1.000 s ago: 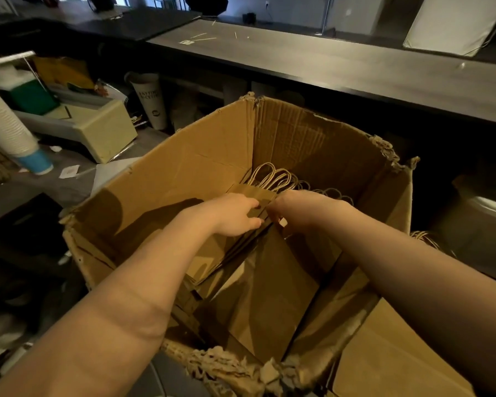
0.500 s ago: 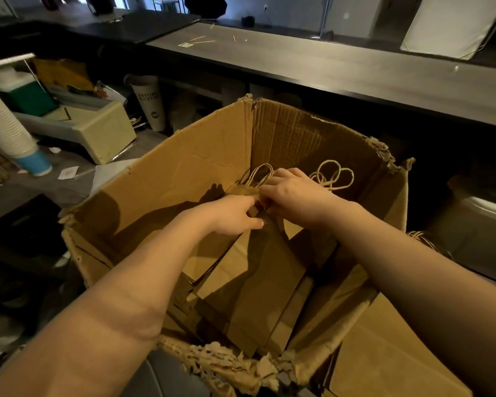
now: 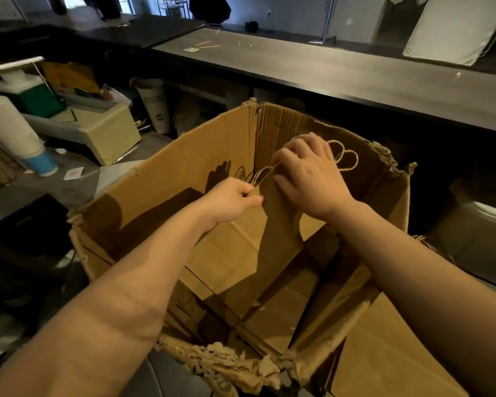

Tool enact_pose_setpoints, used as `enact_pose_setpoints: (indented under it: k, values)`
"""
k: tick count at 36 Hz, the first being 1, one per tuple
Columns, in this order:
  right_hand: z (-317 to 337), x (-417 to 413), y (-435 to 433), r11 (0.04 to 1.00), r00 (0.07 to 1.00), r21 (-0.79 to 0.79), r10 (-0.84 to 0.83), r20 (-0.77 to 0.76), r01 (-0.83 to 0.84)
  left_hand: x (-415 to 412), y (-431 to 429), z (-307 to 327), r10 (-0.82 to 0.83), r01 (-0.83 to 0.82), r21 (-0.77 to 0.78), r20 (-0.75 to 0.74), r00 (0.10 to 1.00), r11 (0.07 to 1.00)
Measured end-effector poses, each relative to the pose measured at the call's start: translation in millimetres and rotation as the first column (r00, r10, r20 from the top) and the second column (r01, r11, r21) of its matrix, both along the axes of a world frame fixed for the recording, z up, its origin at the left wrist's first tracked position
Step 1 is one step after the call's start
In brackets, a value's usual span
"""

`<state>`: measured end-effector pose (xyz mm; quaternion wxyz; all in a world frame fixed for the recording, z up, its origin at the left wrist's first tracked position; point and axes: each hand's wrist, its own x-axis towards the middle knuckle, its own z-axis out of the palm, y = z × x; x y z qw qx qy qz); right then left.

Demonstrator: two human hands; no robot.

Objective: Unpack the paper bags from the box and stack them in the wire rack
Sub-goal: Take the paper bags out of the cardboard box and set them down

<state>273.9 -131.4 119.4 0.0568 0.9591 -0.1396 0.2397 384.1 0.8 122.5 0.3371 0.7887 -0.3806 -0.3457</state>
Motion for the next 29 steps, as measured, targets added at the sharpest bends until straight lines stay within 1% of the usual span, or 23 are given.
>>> enact_pose_setpoints:
  k: [2,5,8,12,15,18,20,22,25,26,27,29]
  values:
    - [1.0,-1.1,-1.8,0.999,0.996,0.02,-0.043,0.072,0.041,0.9,2.7,4.1,0.031,-0.032,-0.03,-0.04,0.999,0.999]
    - [2.7,-1.4,-4.4,0.995,0.978,0.058,-0.09,0.19,0.08,3.1,2.6,6.1,0.105,-0.109,-0.066,-0.058,0.993,0.992]
    - [5.7,-1.4,-5.0,0.986,0.952,0.101,-0.153,0.266,0.131,5.6,2.5,8.5,0.196,-0.211,-0.108,-0.138,0.971,0.971]
    - [8.2,-1.8,-5.9,0.965,0.938,0.134,-0.252,0.239,0.226,8.1,6.3,14.6,0.322,-0.372,-0.138,-0.29,0.901,0.918]
    - [8.3,-4.5,-7.7,0.955,0.935,0.176,-0.275,0.223,0.239,9.2,8.6,18.5,0.391,-0.476,-0.153,-0.386,0.836,0.866]
    - [10.1,-5.3,-5.4,0.938,0.935,0.275,-0.275,0.224,0.211,9.7,9.9,20.0,0.452,-0.561,-0.143,-0.447,0.772,0.816]
    - [12.0,-4.9,-1.5,0.905,0.945,0.384,-0.27,0.183,0.184,10.4,10.2,20.0,0.487,-0.604,-0.117,-0.482,0.728,0.788]
    - [13.8,-5.1,2.2,0.83,0.961,0.538,-0.247,0.124,0.144,10.5,10.9,20.8,0.504,-0.636,-0.103,-0.52,0.69,0.764]
    - [14.9,-4.6,5.2,0.646,0.985,0.756,-0.171,0.006,0.107,10.8,11.6,22.0,0.521,-0.669,-0.086,-0.557,0.646,0.738]
    - [16.2,-4.6,5.6,0.557,0.991,0.824,-0.128,-0.032,0.098,10.3,11.9,22.4,0.524,-0.674,-0.081,-0.564,0.638,0.734]
    - [18.5,-4.8,6.4,0.446,0.996,0.891,-0.067,-0.061,0.085,10.0,11.8,22.5,0.527,-0.678,-0.079,-0.567,0.634,0.731]
    - [24.3,-8.7,10.4,0.222,0.992,0.974,0.099,-0.074,0.05,8.7,11.8,23.7,0.528,-0.68,-0.08,-0.567,0.632,0.729]
